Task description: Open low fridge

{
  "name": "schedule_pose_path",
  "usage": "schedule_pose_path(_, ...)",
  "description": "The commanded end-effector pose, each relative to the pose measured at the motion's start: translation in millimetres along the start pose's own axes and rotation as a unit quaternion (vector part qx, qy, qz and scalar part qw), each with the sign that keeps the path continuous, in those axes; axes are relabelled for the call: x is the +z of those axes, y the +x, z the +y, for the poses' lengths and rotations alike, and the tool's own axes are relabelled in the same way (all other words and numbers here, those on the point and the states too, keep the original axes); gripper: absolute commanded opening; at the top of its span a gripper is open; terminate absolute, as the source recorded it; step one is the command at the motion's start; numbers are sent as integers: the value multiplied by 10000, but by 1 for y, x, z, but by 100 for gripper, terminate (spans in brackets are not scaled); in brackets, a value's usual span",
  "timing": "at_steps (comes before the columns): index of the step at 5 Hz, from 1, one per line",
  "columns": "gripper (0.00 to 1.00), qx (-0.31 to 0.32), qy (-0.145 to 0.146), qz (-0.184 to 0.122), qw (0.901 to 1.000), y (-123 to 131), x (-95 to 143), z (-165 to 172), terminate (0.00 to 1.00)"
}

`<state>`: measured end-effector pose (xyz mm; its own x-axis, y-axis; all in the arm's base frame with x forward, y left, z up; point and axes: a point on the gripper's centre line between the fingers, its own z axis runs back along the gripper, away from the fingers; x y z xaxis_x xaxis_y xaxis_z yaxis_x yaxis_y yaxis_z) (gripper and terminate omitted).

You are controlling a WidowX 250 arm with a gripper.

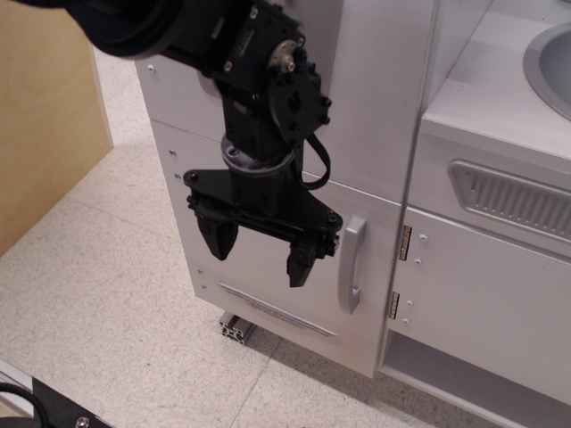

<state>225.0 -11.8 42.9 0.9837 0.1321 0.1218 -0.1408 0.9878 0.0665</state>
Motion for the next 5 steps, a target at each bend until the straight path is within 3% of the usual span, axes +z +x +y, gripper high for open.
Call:
schedule_pose_path(1,100,-227,-293,-378,9986,49,-54,-24,0)
schedule_pose_path(3,100,-440,-648,-866,9932,73,-69,-42,0)
schedule_pose_path(4,100,-424,-583,-1122,9911,80,-72,-44,0)
schedule_pose_path(5,0,-364,-551,-1154,9911,83,-75,-43,0)
